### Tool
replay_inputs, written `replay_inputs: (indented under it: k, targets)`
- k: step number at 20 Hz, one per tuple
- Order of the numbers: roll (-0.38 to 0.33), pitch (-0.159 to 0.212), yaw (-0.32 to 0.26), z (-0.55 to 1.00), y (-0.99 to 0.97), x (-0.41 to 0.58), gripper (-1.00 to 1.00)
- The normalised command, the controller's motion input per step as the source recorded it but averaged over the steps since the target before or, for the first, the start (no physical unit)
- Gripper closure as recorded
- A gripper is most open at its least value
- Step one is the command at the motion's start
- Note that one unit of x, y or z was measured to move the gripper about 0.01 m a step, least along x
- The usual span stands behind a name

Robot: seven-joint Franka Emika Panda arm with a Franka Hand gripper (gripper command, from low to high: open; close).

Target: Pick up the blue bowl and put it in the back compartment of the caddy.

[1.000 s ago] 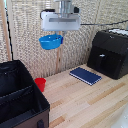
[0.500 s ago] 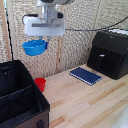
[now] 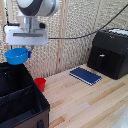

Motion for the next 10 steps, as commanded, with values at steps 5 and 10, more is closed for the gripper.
replay_inputs:
  k: [5, 10]
  targets:
    - [-0.112, -0.005, 0.0, -0.24, 0.8, 0.299, 1.0]
    - [-0.089, -0.002, 0.005, 0.02, 0.33, 0.188, -1.0]
